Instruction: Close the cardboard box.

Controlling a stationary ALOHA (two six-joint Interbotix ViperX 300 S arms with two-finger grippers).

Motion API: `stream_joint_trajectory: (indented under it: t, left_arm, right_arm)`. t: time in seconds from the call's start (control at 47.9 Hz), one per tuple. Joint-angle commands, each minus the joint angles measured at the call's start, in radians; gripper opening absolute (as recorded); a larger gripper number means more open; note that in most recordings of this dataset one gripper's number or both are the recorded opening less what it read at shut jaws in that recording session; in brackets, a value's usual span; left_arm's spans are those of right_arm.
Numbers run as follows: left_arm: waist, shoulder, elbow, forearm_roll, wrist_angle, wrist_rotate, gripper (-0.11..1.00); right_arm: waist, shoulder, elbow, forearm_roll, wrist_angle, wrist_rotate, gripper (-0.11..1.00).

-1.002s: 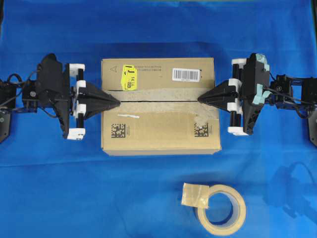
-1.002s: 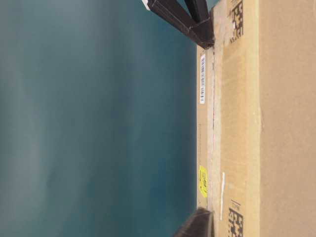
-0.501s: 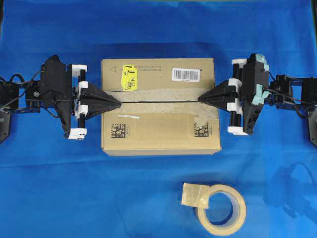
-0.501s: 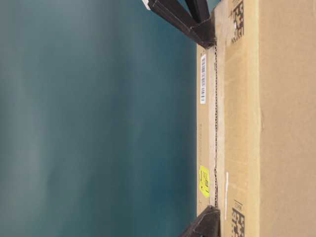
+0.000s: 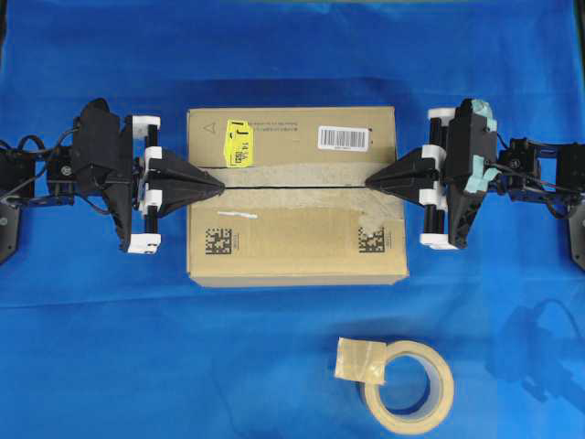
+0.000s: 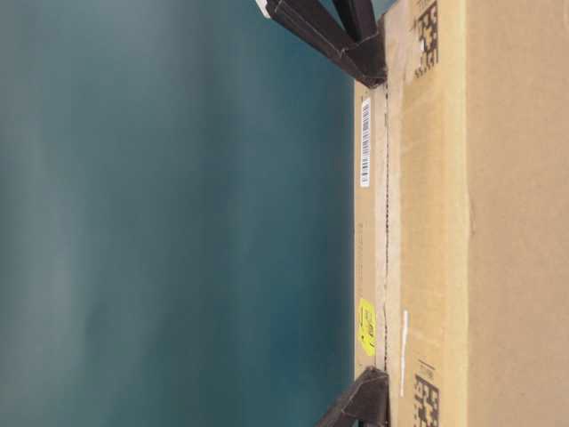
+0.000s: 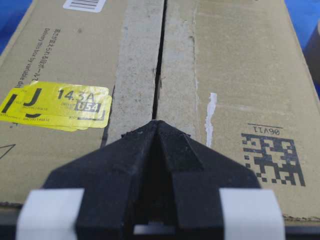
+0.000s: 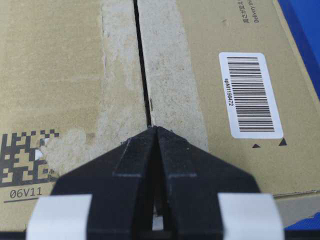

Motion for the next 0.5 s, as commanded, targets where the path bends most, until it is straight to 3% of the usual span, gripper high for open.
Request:
stream_joint_trajectory:
  t: [0.0,0.48]
  left_arm:
    - [0.008,-0.005,-0.006,-0.003,-0.008,0.003,0.00]
    - [0.014,-0.005,-0.002,-0.005,-0.008,0.005,0.00]
  right_arm:
    - [-0.003,-0.014,-0.006,0.002,-0.009,0.002,0.00]
    - [-0.003,-0.014,-0.005,0.002,-0.005,0.002,0.00]
